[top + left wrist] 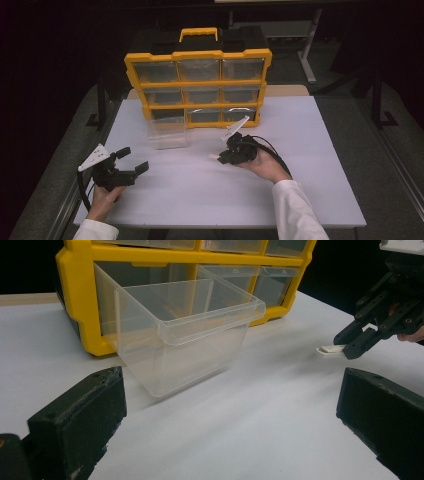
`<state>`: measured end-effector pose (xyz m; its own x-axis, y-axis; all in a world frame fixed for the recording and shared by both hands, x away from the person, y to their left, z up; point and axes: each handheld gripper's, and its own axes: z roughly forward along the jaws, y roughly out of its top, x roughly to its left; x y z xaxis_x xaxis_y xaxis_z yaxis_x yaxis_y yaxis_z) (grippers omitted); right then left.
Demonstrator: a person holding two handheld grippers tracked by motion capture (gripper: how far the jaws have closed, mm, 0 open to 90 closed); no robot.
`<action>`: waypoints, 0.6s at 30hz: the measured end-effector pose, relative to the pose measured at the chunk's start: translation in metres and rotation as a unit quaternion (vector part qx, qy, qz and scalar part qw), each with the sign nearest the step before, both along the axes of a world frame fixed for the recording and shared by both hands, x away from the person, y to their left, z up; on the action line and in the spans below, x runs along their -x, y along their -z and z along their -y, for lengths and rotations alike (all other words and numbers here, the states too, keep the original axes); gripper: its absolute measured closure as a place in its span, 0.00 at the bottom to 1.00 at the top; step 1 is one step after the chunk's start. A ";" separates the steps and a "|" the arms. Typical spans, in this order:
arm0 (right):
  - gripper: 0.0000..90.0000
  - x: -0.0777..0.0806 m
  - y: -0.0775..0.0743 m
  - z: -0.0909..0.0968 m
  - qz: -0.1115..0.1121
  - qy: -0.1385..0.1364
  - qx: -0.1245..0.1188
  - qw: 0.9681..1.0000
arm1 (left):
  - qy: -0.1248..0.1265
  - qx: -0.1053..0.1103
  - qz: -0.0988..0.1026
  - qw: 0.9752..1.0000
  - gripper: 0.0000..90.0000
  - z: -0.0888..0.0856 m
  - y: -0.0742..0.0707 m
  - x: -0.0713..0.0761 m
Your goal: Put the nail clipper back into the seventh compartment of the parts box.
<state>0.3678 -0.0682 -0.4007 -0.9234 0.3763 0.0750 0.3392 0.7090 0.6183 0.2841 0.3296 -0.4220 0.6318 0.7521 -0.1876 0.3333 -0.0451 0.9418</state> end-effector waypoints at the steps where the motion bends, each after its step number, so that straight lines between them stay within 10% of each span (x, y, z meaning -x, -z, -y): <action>1: 0.84 0.000 -0.001 0.000 -0.002 0.002 -0.002 1.000 | 0.000 0.000 0.000 1.000 0.00 0.000 0.000 0.000; 18: 0.84 -0.010 -0.018 0.006 -0.011 0.019 -0.017 1.000 | -0.001 0.001 0.000 1.000 0.00 0.000 0.000 0.000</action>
<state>0.3776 -0.0745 -0.3828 -0.9063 0.4087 0.1080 0.3794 0.6735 0.6344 0.2844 0.3297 -0.4220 0.6303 0.7529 -0.1895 0.3337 -0.0424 0.9417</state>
